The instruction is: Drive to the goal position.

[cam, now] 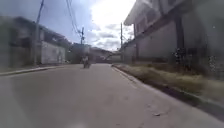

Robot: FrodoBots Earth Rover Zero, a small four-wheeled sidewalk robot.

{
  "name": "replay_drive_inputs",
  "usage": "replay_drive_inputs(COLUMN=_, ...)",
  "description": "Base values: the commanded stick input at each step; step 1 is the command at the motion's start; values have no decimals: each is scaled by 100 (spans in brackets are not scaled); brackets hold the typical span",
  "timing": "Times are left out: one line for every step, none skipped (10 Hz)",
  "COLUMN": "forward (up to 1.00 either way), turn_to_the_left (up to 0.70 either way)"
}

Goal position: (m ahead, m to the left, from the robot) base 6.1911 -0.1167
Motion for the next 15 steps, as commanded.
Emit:
replay_drive_inputs(forward=100, turn_to_the_left=0)
replay_drive_inputs(forward=100, turn_to_the_left=0)
replay_drive_inputs(forward=100, turn_to_the_left=0)
replay_drive_inputs(forward=100, turn_to_the_left=0)
replay_drive_inputs(forward=100, turn_to_the_left=0)
replay_drive_inputs(forward=100, turn_to_the_left=0)
replay_drive_inputs(forward=100, turn_to_the_left=0)
replay_drive_inputs(forward=100, turn_to_the_left=0)
replay_drive_inputs(forward=100, turn_to_the_left=0)
replay_drive_inputs(forward=100, turn_to_the_left=-2)
replay_drive_inputs(forward=100, turn_to_the_left=0)
replay_drive_inputs(forward=100, turn_to_the_left=0)
replay_drive_inputs(forward=100, turn_to_the_left=0)
replay_drive_inputs(forward=100, turn_to_the_left=0)
replay_drive_inputs(forward=100, turn_to_the_left=0)
